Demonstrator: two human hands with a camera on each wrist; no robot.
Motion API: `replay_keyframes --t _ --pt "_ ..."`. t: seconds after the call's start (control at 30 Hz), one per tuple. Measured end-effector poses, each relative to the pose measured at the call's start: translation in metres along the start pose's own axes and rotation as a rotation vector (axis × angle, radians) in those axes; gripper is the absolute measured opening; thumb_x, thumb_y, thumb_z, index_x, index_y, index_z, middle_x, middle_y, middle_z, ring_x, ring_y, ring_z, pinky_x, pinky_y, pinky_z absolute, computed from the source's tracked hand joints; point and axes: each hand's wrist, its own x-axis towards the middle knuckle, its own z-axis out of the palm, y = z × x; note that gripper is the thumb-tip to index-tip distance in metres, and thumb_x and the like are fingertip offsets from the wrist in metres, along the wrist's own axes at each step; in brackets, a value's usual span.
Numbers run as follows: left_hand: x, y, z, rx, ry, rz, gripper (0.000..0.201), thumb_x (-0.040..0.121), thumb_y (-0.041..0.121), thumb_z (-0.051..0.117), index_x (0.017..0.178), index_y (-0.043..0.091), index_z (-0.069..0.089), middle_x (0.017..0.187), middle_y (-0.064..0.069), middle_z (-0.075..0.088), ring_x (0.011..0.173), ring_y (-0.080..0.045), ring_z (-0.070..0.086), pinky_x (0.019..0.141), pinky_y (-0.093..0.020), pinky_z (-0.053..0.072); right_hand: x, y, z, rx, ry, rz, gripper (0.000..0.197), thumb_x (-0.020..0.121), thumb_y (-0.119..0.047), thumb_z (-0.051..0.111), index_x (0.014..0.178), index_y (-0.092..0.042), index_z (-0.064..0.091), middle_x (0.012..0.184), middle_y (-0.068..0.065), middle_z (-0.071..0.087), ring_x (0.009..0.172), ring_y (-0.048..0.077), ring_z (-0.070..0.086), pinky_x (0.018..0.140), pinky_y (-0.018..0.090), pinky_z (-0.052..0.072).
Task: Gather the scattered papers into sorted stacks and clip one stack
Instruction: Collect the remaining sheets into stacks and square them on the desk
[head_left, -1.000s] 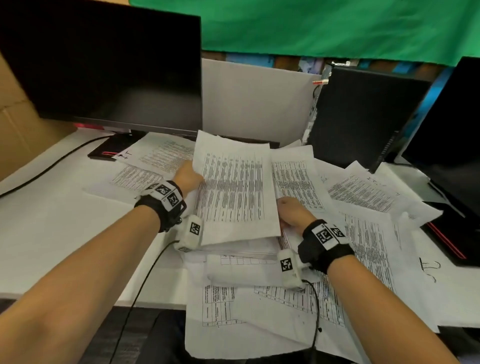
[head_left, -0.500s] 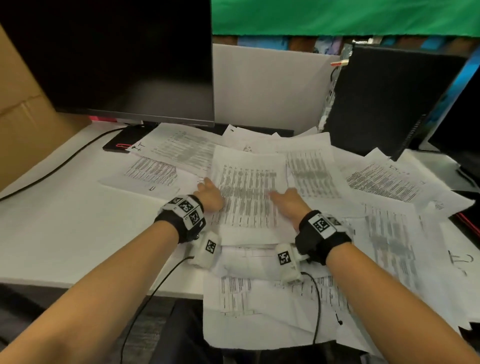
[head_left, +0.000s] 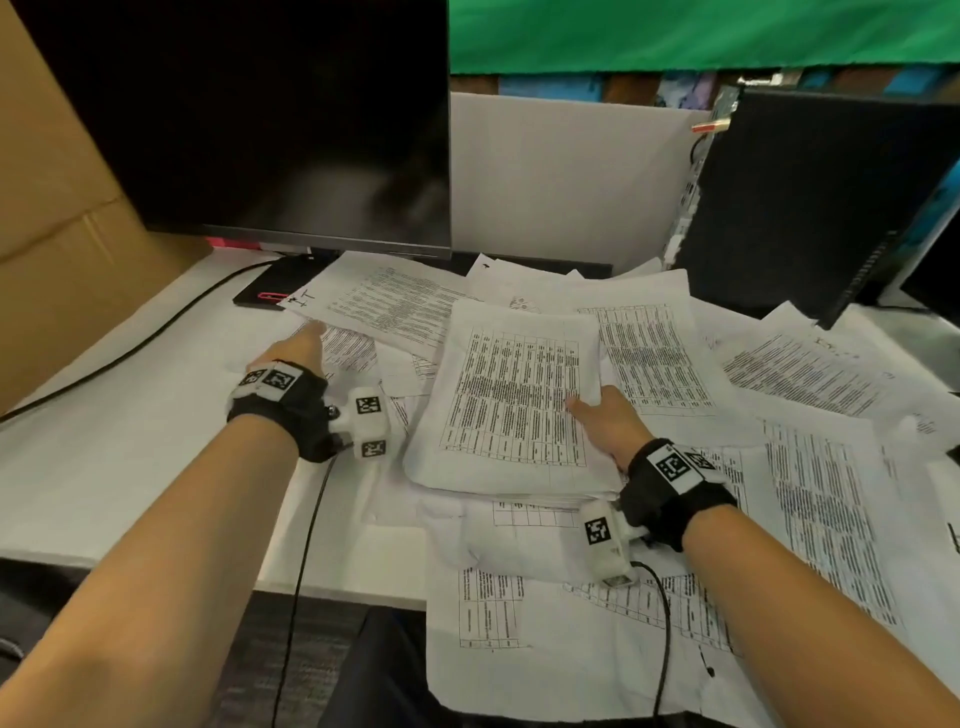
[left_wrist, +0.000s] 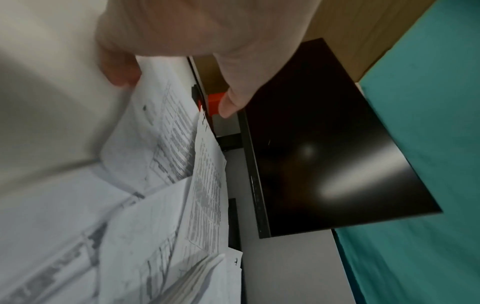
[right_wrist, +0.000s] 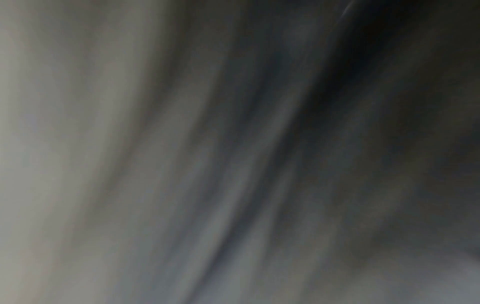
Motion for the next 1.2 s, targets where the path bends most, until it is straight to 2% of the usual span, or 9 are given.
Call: replay_keyframes --t 0.07,0.2,0.4,0.53,0.63,0.87,1.0,1.13,1.2 --pt "0.002 0.010 0.015 -0.047 -0.132 -0.039 0.067 0.084 0.015 0.065 0.143 0.021 0.033 0.131 -0.017 0.051 0.107 -0.035 0.056 0.097 -0.043 0.044 0.000 0.001 0.001 0.000 0.003 0.000 0.041 0.098 -0.032 0.055 0.126 -0.003 0.053 0.084 0.001 0.057 0.067 0.013 0.054 0.051 0.022 0.039" --pt "-0.008 0.027 0.049 -0.097 -0.328 -0.088 0.065 0.086 0.054 0.055 0.135 0.013 0.043 0.121 -0.018 0.059 0.108 -0.037 0.057 0.092 -0.044 0.044 -0.004 0.000 -0.001 0.008 0.014 -0.006 0.041 0.098 -0.033 0.055 0.128 -0.005 0.050 0.109 0.008 0.063 0.089 0.022 0.059 0.067 0.028 0.046" --pt "-0.007 0.027 0.067 0.221 -0.189 0.127 0.064 0.086 0.040 0.062 0.139 0.014 0.040 0.141 -0.008 0.047 0.124 -0.031 0.049 0.105 -0.038 0.041 -0.010 -0.003 -0.001 0.000 0.008 -0.024 0.041 0.099 -0.031 0.054 0.129 -0.004 0.048 0.105 0.006 0.059 0.090 0.021 0.056 0.073 0.030 0.046" --pt "-0.006 0.026 0.071 0.151 -0.180 0.116 0.051 0.093 0.029 0.057 0.136 0.004 0.047 0.140 -0.015 0.050 0.124 -0.029 0.052 0.077 -0.028 0.050 -0.013 -0.005 -0.001 -0.023 -0.002 -0.016 0.043 0.099 -0.032 0.053 0.131 -0.004 0.045 0.111 0.007 0.058 0.094 0.022 0.055 0.077 0.031 0.044" --pt "-0.007 0.034 0.076 0.023 -0.016 0.155 0.043 0.092 0.020 0.059 0.128 -0.001 0.052 0.131 -0.013 0.056 0.120 -0.028 0.055 0.093 -0.031 0.045 -0.013 -0.006 -0.004 -0.033 -0.016 -0.020 0.044 0.099 -0.032 0.054 0.132 -0.004 0.045 0.109 0.006 0.056 0.094 0.021 0.054 0.075 0.029 0.044" --pt "-0.054 0.040 0.051 -0.088 0.259 0.459 0.041 0.090 0.024 0.064 0.109 -0.011 0.056 0.107 -0.017 0.060 0.100 -0.028 0.059 0.084 -0.034 0.045 -0.018 -0.009 -0.007 -0.024 -0.035 -0.001 0.047 0.098 -0.029 0.056 0.135 -0.003 0.042 0.127 0.013 0.057 0.106 0.025 0.056 0.094 0.038 0.048" --pt "-0.084 0.058 0.003 0.001 0.401 0.710 0.047 0.094 0.033 0.057 0.096 -0.014 0.060 0.098 -0.025 0.062 0.096 -0.035 0.059 0.082 -0.038 0.042 -0.026 -0.010 -0.009 0.010 -0.002 -0.002 0.052 0.100 -0.025 0.054 0.142 0.001 0.035 0.141 0.017 0.048 0.129 0.032 0.047 0.099 0.034 0.039" --pt "-0.120 0.084 -0.050 0.000 0.385 0.909 0.042 0.092 0.030 0.061 0.099 -0.012 0.062 0.078 -0.019 0.060 0.075 -0.021 0.052 0.063 -0.025 0.034 -0.030 -0.008 -0.009 0.040 0.018 -0.013 0.048 0.099 -0.027 0.056 0.138 -0.004 0.042 0.133 0.009 0.055 0.109 0.024 0.054 0.091 0.029 0.042" --pt "-0.134 0.095 -0.072 -0.127 0.230 1.075 0.022 0.089 0.027 0.064 0.098 0.008 0.070 0.088 -0.009 0.068 0.082 -0.012 0.060 0.074 -0.031 0.051 -0.031 -0.010 -0.011 0.075 0.003 -0.017 0.048 0.097 -0.024 0.060 0.138 -0.004 0.044 0.127 0.002 0.054 0.104 0.020 0.053 0.092 0.028 0.042"
